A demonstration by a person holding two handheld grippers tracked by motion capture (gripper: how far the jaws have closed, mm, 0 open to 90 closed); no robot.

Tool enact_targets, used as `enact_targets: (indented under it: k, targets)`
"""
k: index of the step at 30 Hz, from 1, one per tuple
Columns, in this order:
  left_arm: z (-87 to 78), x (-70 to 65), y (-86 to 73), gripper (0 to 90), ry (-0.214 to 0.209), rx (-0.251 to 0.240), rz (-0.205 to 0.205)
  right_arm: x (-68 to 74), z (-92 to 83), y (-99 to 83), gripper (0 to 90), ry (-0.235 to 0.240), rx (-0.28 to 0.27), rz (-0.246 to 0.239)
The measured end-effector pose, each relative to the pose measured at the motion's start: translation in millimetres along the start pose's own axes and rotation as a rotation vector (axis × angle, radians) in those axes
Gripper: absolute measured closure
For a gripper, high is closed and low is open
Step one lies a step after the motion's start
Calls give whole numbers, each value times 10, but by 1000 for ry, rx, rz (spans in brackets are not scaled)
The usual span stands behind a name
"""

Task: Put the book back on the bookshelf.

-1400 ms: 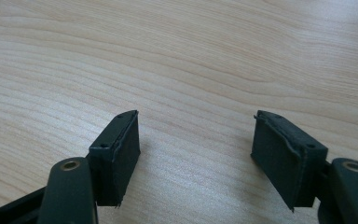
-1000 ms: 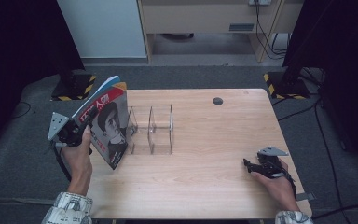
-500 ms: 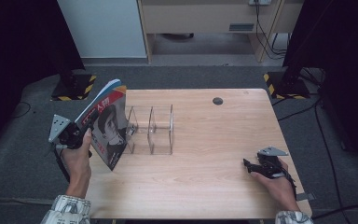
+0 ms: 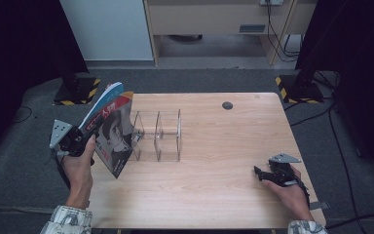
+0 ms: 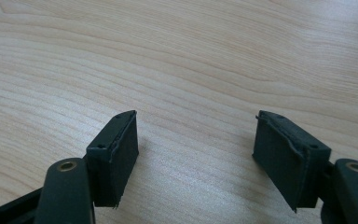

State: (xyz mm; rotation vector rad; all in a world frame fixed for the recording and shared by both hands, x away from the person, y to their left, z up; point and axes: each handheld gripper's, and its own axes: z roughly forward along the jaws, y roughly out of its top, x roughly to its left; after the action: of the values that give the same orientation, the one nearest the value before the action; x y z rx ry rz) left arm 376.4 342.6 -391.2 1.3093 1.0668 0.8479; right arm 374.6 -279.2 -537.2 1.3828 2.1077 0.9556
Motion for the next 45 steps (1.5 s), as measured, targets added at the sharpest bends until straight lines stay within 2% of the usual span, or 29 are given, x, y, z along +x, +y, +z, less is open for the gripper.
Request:
enact_targets:
  k: [4,12,15,20,28,33,40,45]
  targets:
    - [-1,5,2,527,6,-2,6,-2,0,0,307,0,0,-3]
    - [-9,11,-2,305,37,4,11,1,-3,-2,304,1,1,-3]
    - [-11,26,-7,242,36,4,-8,1,-2,-1,301,2,2,-2]
    - [-37,39,4,152,24,14,-6,2,-1,-1,299,3,1,-4]
    - [-184,65,-39,71,0,55,25,4,-1,-1,298,2,2,-4]
    - [-279,91,-83,50,-9,81,68,5,0,0,296,2,3,-2]
    - [-285,60,-128,45,-48,118,76,5,0,0,296,2,2,-3]
    - [-270,-12,-150,39,-58,154,105,5,1,0,292,4,3,-3]
